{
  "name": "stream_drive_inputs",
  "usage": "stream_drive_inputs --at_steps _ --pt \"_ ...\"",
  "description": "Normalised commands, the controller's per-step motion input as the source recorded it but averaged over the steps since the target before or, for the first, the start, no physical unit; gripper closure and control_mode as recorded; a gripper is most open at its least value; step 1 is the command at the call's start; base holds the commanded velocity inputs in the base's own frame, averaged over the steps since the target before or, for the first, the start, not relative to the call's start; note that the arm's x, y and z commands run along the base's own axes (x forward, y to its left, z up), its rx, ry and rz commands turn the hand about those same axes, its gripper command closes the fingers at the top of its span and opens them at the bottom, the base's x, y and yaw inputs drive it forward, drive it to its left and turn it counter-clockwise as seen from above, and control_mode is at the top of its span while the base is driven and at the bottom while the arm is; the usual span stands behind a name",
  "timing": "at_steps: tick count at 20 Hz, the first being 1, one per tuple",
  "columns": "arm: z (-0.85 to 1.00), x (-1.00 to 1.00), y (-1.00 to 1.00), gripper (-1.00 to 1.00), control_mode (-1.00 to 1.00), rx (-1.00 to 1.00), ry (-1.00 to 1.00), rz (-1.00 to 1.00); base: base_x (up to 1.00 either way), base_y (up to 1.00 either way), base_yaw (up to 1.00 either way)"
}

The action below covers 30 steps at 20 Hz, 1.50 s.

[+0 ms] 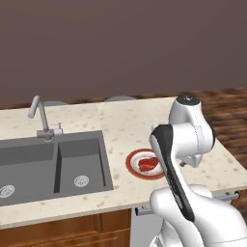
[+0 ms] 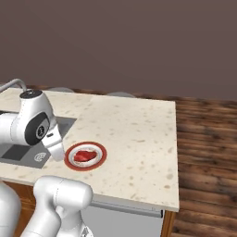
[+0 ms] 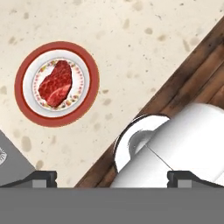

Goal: Pick up the knife from the drawer and place it on the cutting board. Then place the meat from the plate to the cutting board.

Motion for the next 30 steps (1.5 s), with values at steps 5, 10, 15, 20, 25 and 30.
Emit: stream_drive_inputs --at_steps 5,10,15,20,25,30 --pt "-0.03 0.16 -0.01 -1.00 -1.00 0.00 0.00 0.00 0.00 0.00 0.00" --pt "-0.22 0.35 -0.04 -1.00 -1.00 0.00 0.03 0.00 0.00 0.00 0.00" --pt "-0.29 0.35 -0.14 -1.00 -1.00 0.02 0.09 0.00 0.00 0.00 0.00" --pt "-0.41 0.42 -0.13 -1.00 -1.00 0.02 0.12 0.00 0.00 0.00 0.00" --pt "-0.35 0.29 -0.05 -1.00 -1.00 0.01 0.04 0.00 0.00 0.00 0.00" --pt "-0.43 0.30 0.00 -1.00 -1.00 0.01 0.03 0.00 0.00 0.00 0.00"
